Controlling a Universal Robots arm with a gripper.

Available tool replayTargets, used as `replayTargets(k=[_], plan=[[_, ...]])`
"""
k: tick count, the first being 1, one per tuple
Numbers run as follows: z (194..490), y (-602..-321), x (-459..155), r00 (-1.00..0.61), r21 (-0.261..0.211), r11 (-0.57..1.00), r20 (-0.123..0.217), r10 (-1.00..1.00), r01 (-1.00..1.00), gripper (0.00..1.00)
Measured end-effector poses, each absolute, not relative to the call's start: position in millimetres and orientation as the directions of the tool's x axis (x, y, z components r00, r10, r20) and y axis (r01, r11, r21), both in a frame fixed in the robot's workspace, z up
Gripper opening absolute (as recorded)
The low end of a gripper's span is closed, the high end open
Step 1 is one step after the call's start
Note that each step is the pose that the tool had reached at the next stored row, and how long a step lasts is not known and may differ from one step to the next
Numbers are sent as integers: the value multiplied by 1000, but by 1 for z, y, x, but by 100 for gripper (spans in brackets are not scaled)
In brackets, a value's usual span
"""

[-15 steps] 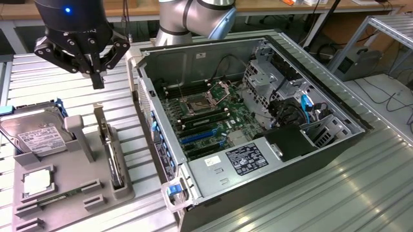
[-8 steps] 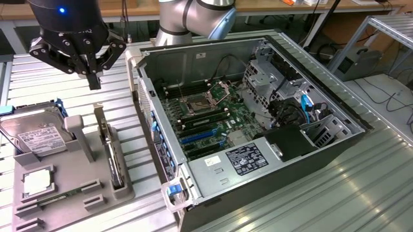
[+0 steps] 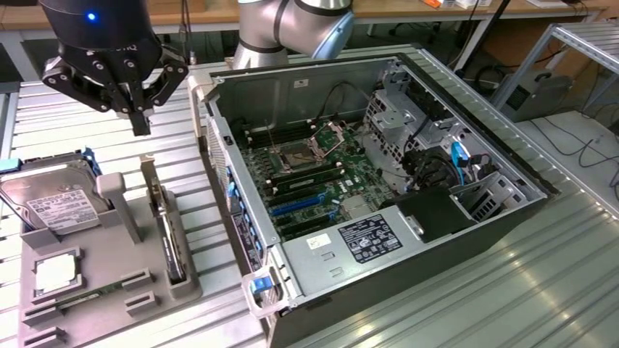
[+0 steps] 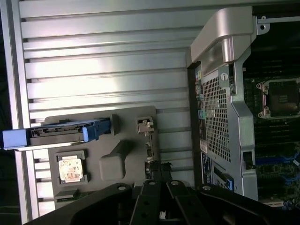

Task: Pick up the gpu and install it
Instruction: 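Reach for the gpu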

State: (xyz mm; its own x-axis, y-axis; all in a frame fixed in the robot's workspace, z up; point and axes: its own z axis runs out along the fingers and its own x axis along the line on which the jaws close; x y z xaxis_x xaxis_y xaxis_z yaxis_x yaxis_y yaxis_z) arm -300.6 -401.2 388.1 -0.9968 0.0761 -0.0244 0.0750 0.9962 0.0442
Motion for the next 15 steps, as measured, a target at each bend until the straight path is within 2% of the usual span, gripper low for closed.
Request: replayTargets(k=[15], plan=[[388, -435, -301, -997, 44, 996, -24, 76, 75, 11]])
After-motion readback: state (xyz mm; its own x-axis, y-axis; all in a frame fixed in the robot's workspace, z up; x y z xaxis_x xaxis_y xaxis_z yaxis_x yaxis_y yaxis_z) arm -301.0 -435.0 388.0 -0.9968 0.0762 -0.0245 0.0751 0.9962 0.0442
